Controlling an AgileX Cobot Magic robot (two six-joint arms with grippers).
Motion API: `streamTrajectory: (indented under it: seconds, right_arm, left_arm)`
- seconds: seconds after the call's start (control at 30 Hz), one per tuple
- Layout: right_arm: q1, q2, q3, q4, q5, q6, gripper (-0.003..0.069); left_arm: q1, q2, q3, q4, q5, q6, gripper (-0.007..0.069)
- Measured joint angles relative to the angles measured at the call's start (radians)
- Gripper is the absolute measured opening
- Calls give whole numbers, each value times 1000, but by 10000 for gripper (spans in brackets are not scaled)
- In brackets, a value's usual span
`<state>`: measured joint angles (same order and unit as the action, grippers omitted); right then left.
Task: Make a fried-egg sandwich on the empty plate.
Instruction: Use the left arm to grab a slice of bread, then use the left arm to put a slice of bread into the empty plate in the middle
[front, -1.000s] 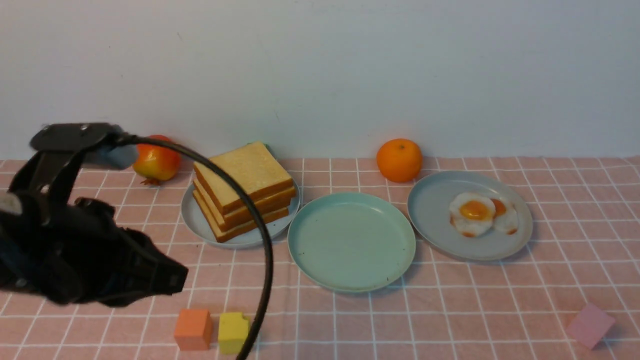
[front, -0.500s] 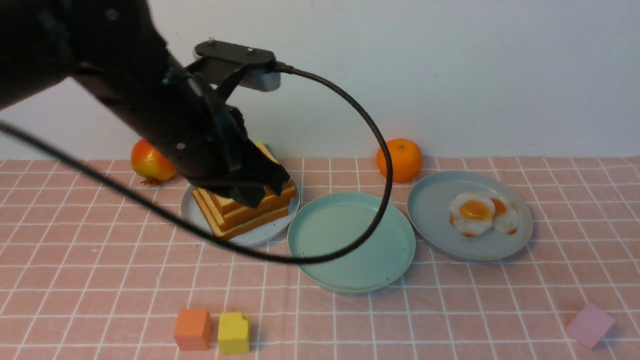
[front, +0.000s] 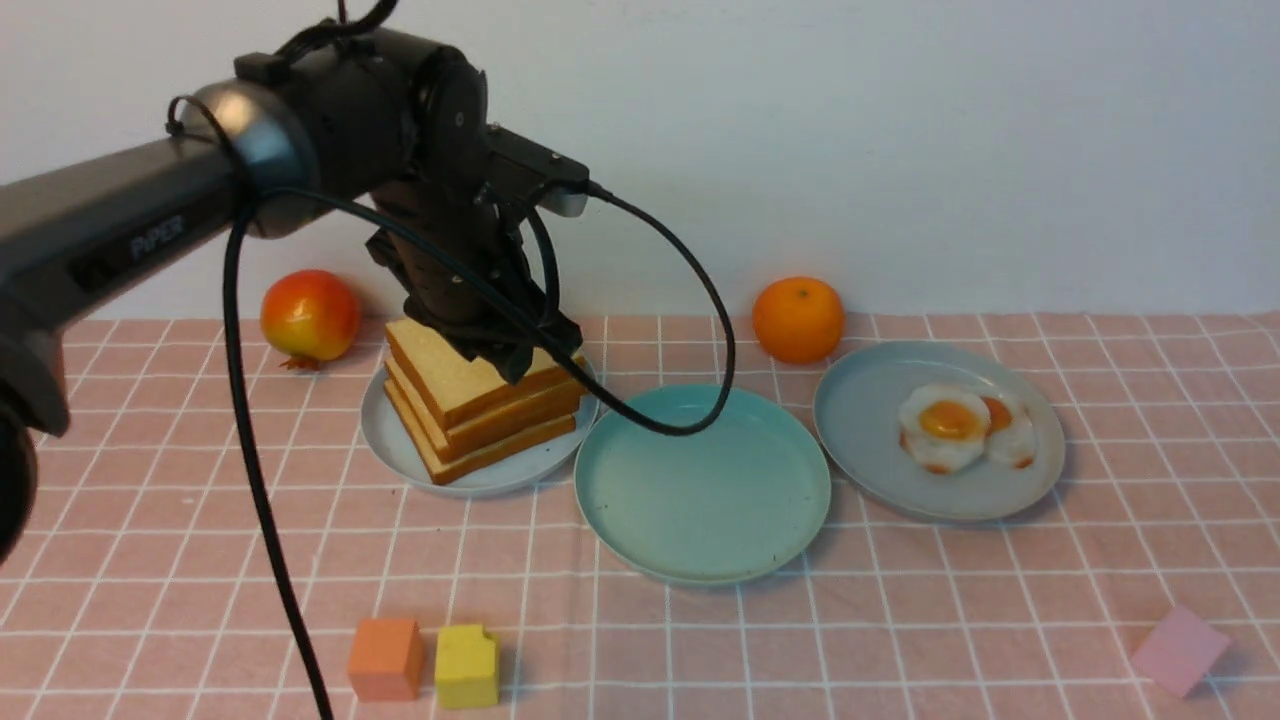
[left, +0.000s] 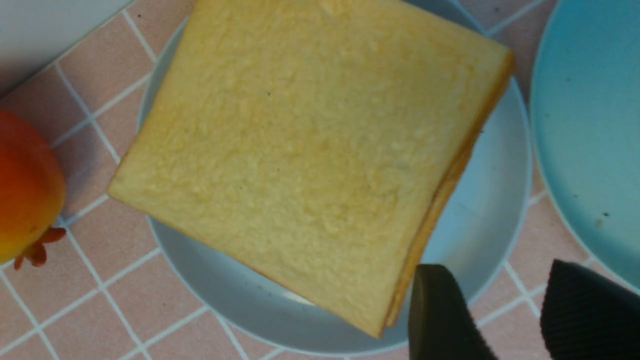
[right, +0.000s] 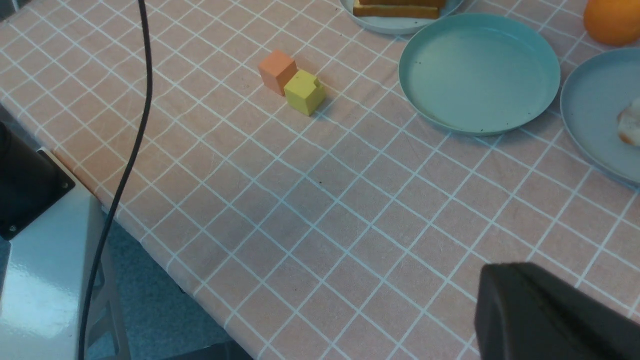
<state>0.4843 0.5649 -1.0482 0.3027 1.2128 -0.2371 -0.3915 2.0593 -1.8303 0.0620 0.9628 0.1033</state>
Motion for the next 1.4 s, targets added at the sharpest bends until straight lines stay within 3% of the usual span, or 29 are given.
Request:
streamTrajectory:
  seconds: [0.13, 0.4, 0.6, 0.63, 0.67, 0.73, 1.03, 1.2, 1.4]
  right_arm:
    - [0, 0, 0, 0, -6, 0, 16]
    - [0, 0, 0, -3, -6, 0, 18]
    - [0, 0, 0, -7, -6, 0, 22]
    - [0, 0, 0, -10, -6, 0, 23]
    - [0, 0, 0, -11, -6, 0, 23]
    - [0, 0, 0, -16, -2, 0, 25]
    - [0, 0, -1, -33, 42, -1, 29]
    - [0, 0, -1, -68, 42, 1, 32]
    - [0, -3, -1, -113, 42, 29, 32]
  left_arm:
    - [0, 57, -1, 68, -59, 13, 412]
    - [-1, 109, -3, 147, -106, 13, 398]
    - [-2, 122, -7, 154, -109, 13, 266]
    - [-3, 128, -12, 154, -109, 14, 186]
    - [-4, 128, -12, 154, -111, 14, 165]
    - [-4, 130, -12, 156, -121, 16, 49]
    - [-24, 47, -4, 150, -87, -18, 43]
    - [-135, -97, -3, 121, -49, 40, 43]
    - [-318, -112, 43, 10, -42, 259, 43]
